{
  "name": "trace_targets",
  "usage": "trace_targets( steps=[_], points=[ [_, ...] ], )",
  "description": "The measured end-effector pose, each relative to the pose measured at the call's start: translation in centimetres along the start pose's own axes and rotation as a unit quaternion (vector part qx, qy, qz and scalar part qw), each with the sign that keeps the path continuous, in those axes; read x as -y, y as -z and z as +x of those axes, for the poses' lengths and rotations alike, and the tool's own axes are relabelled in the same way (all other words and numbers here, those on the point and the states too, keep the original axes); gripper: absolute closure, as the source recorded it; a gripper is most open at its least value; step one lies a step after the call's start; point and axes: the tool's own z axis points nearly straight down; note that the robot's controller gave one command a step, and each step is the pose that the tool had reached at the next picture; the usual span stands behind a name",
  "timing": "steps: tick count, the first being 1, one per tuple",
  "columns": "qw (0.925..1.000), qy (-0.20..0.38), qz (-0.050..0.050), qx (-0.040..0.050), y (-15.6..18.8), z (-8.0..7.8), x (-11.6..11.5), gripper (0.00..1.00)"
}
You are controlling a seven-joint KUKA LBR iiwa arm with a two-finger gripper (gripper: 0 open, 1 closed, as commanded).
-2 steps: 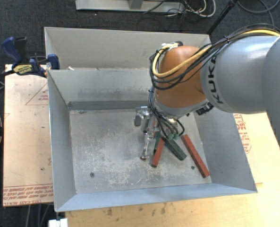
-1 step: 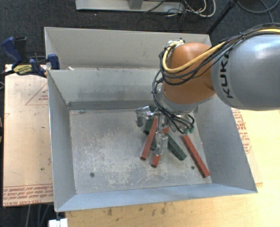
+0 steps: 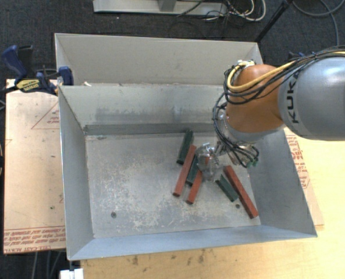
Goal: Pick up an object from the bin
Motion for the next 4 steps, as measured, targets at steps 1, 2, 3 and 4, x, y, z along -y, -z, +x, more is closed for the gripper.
trace_targets(
  steps=[1,2,3,4],
  points=[
    [1.0000,-0.001,-0.001,-0.0014,-0.2,0.1,0.0,0.00],
    [1.0000,-0.001,-0.001,-0.0014,-0.2,0.1,0.0,0.00],
    [0.9861,0.166,0.001,0.0003,-1.1,-2.6,-2.2,1.00],
    [0.9861,0.166,0.001,0.0003,-1.1,-2.6,-2.2,1.00]
  ],
)
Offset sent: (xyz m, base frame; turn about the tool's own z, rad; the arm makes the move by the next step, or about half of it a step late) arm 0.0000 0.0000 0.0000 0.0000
